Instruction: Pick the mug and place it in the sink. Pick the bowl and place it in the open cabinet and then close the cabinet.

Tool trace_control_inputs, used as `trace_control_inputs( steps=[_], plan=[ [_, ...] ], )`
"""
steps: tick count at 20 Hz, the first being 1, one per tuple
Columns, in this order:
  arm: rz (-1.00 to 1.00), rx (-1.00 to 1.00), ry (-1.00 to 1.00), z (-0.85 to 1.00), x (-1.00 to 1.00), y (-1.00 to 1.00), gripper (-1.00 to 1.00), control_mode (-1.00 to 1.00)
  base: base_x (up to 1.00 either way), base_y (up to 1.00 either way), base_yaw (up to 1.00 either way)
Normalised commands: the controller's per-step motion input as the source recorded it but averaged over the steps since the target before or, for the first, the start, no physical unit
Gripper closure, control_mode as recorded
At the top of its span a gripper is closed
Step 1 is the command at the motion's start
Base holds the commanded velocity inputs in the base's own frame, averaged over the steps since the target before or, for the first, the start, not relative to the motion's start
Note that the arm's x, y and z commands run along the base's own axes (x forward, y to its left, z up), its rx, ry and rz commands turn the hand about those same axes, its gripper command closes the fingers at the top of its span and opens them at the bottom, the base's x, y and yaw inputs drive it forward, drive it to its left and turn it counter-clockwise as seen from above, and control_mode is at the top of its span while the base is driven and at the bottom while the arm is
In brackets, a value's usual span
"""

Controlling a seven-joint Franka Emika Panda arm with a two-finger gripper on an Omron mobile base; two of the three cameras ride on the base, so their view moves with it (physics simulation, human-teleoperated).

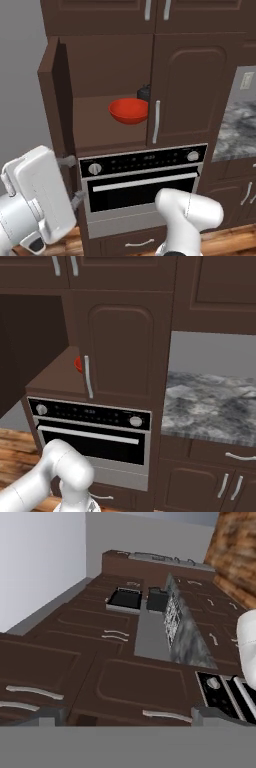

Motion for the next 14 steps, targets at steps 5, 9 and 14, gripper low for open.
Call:
trace_control_inputs(
  steps=[5, 9, 14],
  plan=[
    [0.00, -0.01, 0.00, -0.17, 0.25, 0.24, -1.00, -1.00, 0.00, 0.00, 0.00],
    [0.00, 0.00, 0.00, -0.34, 0.32, 0.23, -1.00, -1.00, 0.00, 0.00, 0.00],
    [0.00, 0.00, 0.00, -0.34, 0.34, 0.26, -1.00, -1.00, 0.00, 0.00, 0.00]
  ],
)
